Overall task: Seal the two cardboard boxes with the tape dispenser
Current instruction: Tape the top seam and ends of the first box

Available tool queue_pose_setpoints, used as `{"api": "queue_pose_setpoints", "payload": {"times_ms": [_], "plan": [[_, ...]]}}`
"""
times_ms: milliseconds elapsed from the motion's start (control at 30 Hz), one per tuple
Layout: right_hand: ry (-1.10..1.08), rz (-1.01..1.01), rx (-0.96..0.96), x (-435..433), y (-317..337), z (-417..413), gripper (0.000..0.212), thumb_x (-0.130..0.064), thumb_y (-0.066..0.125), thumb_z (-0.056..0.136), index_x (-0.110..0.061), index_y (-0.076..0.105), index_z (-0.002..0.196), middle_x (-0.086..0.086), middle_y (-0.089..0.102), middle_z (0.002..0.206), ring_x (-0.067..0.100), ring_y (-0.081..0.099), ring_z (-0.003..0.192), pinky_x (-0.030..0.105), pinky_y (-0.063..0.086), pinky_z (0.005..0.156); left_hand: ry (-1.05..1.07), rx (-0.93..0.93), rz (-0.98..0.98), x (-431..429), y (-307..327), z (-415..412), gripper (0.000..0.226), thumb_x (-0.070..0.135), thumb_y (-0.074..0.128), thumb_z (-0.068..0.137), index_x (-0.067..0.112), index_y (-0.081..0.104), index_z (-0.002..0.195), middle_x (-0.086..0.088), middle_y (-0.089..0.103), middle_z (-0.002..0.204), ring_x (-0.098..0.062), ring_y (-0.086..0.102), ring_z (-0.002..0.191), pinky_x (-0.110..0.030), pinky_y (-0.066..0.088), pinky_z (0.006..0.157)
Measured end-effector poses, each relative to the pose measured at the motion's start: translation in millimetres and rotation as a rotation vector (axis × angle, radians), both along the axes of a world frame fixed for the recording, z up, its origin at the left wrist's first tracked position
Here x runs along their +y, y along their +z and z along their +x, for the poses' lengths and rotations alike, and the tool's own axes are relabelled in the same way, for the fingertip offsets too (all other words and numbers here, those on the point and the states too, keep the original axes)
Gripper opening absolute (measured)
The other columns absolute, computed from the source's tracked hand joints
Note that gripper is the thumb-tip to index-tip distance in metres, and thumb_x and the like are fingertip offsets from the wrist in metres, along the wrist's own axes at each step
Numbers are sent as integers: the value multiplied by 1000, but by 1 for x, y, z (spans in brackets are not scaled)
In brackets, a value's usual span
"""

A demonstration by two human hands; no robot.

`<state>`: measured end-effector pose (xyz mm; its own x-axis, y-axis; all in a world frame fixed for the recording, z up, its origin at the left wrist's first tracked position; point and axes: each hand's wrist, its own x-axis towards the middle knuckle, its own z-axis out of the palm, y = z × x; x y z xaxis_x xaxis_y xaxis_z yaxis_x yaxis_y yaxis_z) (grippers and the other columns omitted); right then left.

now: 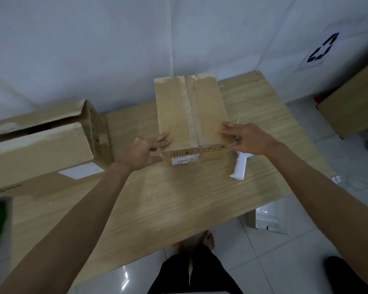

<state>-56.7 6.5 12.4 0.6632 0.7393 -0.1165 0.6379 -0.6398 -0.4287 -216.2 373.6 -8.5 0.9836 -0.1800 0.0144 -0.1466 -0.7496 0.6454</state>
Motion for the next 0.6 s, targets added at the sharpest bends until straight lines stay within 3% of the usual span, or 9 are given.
{"api": "queue_pose_setpoints", "payload": {"times_ms": [100, 167, 300, 367, 433, 500, 567, 600], "plan": [[-24, 47, 23, 2, 4, -1, 67, -15, 91, 71, -15, 66, 133, 5, 50, 151, 9, 65, 102, 36, 51, 101, 48, 27, -15, -1, 3, 8, 62, -1, 87, 72, 13, 67, 129, 9, 50, 144, -7, 55, 126, -13, 47, 102], [-82, 44, 47, 7, 2, -5, 69, -11, 91, 70, -15, 65, 134, 3, 50, 151, 7, 62, 101, 31, 49, 101, 96, 3, -48, -5, 1, 12, 58, -8, 86, 68, 7, 70, 123, -1, 57, 141, -8, 55, 125, -7, 45, 99], [-186, 9, 27, 13, -7, -12, 70, -7, 88, 72, -20, 63, 137, -2, 47, 154, 23, 69, 108, 35, 47, 105, 200, 3, -127, -13, 2, 14, 54, -16, 83, 68, 3, 73, 118, -8, 62, 138, -16, 59, 125, 1, 44, 89], [-221, 36, 33, 15, -9, -16, 70, -4, 86, 73, -19, 63, 137, -2, 45, 157, 23, 66, 112, 27, 45, 102, 277, -14, -171, -19, 5, 11, 45, -17, 76, 76, 5, 76, 115, -3, 64, 137, -14, 63, 121, 1, 45, 89], [-263, 105, 48, 19, -11, -26, 66, -9, 86, 74, -20, 63, 135, -3, 42, 158, 17, 66, 103, 25, 48, 92, 444, -11, -264, -29, 10, 7, 35, -10, 66, 86, 10, 78, 113, 3, 65, 136, -8, 64, 116, -5, 48, 92], [-336, 193, 42, 24, -13, -40, 55, -26, 84, 79, -25, 63, 131, -9, 42, 157, 7, 62, 96, 28, 52, 87, 653, 62, -437, -41, 13, 6, 34, 3, 59, 96, 15, 70, 125, 5, 66, 132, -7, 64, 112, -11, 52, 89], [-384, 253, -10, 31, -14, -55, 45, -36, 78, 85, -24, 64, 127, -7, 44, 152, 6, 61, 93, 33, 55, 82, 758, 140, -545, -50, 9, 10, 41, 22, 62, 99, 17, 56, 139, 5, 63, 131, -10, 60, 113, -10, 47, 81], [-379, 260, -44, 35, -16, -60, 45, -39, 76, 86, -22, 64, 126, -3, 45, 148, 10, 61, 88, 34, 55, 77, 750, 148, -526, -53, 6, 14, 50, 32, 68, 95, 17, 54, 141, 6, 61, 129, -11, 59, 116, -14, 46, 85]]}}
